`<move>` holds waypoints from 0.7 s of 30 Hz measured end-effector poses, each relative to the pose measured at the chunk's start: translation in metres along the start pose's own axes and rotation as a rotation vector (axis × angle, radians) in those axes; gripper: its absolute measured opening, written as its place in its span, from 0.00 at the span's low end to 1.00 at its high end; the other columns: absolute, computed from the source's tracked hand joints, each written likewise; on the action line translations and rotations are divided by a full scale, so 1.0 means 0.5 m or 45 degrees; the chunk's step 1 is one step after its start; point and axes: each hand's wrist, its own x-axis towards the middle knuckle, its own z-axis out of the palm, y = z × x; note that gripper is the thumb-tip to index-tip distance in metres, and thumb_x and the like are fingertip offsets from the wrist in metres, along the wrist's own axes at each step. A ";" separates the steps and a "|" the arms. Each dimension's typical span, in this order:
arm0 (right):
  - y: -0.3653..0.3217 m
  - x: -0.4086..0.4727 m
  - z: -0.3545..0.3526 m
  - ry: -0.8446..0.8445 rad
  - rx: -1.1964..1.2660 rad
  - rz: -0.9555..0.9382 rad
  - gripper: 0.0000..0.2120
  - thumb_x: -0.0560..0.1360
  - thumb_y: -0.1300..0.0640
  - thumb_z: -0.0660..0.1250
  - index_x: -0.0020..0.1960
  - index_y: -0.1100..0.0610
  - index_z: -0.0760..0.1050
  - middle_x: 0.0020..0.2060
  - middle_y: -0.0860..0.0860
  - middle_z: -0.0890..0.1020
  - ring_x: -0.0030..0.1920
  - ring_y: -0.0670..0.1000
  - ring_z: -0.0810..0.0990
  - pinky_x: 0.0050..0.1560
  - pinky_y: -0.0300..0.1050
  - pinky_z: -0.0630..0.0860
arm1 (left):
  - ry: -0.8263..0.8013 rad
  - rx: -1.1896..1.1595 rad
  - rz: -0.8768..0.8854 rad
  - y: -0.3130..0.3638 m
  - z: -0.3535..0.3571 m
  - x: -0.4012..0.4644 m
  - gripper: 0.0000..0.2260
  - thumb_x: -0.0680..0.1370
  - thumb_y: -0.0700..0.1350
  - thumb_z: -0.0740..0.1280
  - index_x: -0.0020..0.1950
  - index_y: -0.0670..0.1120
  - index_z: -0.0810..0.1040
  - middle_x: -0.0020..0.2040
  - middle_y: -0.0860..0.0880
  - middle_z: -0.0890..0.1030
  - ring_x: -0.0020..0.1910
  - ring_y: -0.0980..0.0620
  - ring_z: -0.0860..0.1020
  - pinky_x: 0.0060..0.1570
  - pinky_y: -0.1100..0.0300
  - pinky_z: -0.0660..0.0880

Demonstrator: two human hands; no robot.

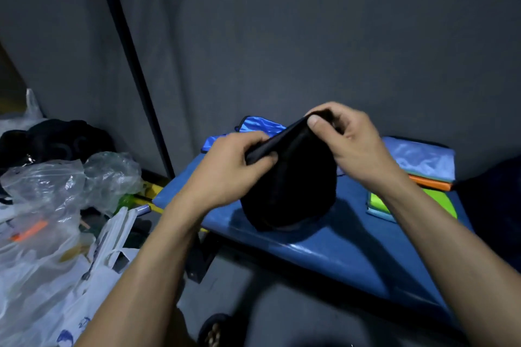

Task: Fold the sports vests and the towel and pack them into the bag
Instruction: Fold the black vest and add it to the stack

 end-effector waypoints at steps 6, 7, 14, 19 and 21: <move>0.113 -0.021 -0.047 0.222 0.491 0.555 0.11 0.83 0.53 0.66 0.53 0.61 0.81 0.45 0.50 0.86 0.45 0.47 0.82 0.49 0.43 0.79 | -0.169 -0.569 -0.412 -0.017 0.089 0.151 0.04 0.78 0.41 0.70 0.45 0.43 0.84 0.40 0.46 0.85 0.39 0.51 0.80 0.43 0.56 0.75; 0.138 -0.047 -0.047 0.119 0.665 0.762 0.14 0.83 0.51 0.65 0.57 0.62 0.80 0.50 0.54 0.86 0.50 0.51 0.83 0.53 0.45 0.81 | -0.164 -0.612 -0.517 -0.041 0.111 0.167 0.05 0.79 0.39 0.69 0.45 0.44 0.84 0.40 0.47 0.85 0.38 0.51 0.81 0.42 0.58 0.76; 0.256 -0.183 -0.035 -0.274 0.699 1.187 0.13 0.79 0.56 0.71 0.59 0.62 0.77 0.54 0.62 0.84 0.51 0.58 0.83 0.60 0.64 0.78 | -0.179 -0.344 -0.999 -0.242 0.238 0.165 0.06 0.76 0.40 0.74 0.43 0.46 0.78 0.38 0.44 0.79 0.35 0.48 0.76 0.32 0.64 0.71; 0.266 -0.194 -0.053 -0.267 0.604 1.036 0.16 0.77 0.62 0.72 0.63 0.62 0.75 0.48 0.62 0.86 0.45 0.61 0.85 0.47 0.57 0.84 | -0.170 -0.298 -1.073 -0.266 0.241 0.178 0.09 0.77 0.42 0.74 0.41 0.48 0.75 0.33 0.46 0.76 0.25 0.52 0.70 0.21 0.67 0.62; 0.270 -0.202 -0.056 -0.228 0.531 0.977 0.13 0.77 0.64 0.73 0.58 0.64 0.74 0.43 0.60 0.84 0.40 0.58 0.85 0.40 0.52 0.84 | -0.163 -0.281 -1.064 -0.274 0.240 0.178 0.12 0.76 0.42 0.74 0.38 0.48 0.73 0.32 0.46 0.74 0.24 0.52 0.69 0.23 0.66 0.62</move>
